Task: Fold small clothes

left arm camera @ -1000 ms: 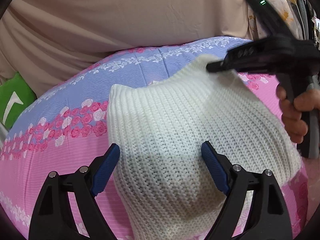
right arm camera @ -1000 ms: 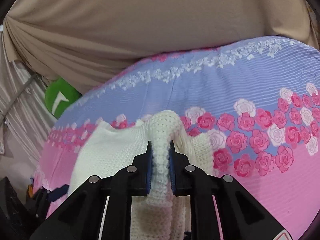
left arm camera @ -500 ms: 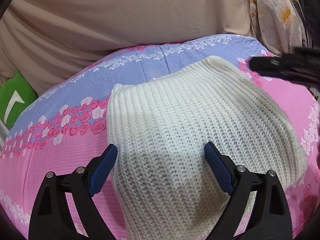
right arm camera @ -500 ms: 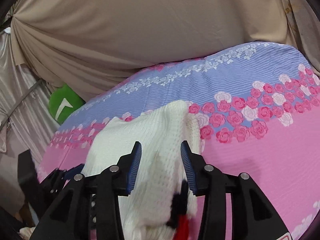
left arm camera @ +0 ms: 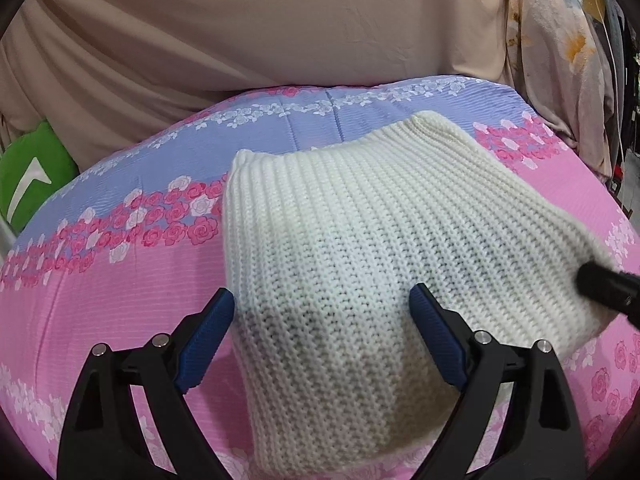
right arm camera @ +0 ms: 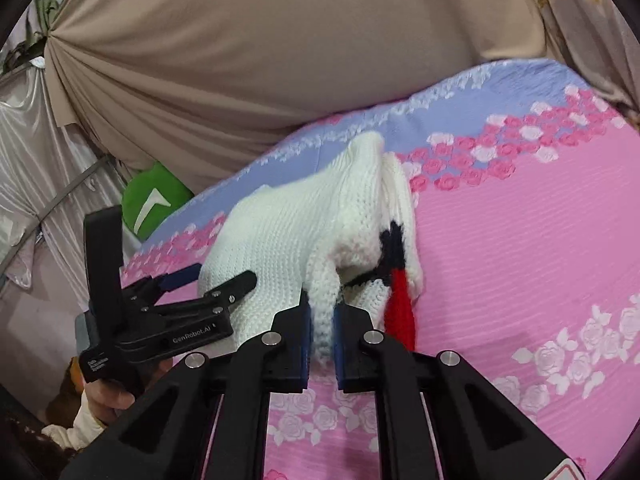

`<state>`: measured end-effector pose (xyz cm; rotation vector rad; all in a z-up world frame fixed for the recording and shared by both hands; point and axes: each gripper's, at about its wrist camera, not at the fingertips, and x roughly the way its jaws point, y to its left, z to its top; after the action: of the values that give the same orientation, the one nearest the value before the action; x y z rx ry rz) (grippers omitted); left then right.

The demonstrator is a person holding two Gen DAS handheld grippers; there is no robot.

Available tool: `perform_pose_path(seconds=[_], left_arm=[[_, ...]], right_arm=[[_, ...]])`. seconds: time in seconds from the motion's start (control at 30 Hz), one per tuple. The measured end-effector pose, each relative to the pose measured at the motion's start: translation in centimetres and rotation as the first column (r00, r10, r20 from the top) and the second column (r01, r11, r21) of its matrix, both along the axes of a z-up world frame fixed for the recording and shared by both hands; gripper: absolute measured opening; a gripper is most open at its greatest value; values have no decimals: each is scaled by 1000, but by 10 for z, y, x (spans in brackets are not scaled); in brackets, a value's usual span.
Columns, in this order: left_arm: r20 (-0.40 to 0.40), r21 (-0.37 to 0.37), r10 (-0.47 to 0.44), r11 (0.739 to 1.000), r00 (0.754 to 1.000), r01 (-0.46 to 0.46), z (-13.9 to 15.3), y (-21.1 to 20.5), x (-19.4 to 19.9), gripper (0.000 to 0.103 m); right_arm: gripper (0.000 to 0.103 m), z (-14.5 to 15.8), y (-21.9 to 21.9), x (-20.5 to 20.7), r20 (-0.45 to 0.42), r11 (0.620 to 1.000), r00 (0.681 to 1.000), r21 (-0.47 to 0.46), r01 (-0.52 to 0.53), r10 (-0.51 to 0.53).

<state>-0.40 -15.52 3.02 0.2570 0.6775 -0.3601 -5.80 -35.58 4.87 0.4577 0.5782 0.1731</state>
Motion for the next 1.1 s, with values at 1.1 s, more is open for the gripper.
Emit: perform_pose_path(seconds=[1.1], left_arm=[[-75,-174,18,984,997,-31,13,32,13,94]], right_arm=[[27,5,3,45,-87,994,995,-100,49,-58]])
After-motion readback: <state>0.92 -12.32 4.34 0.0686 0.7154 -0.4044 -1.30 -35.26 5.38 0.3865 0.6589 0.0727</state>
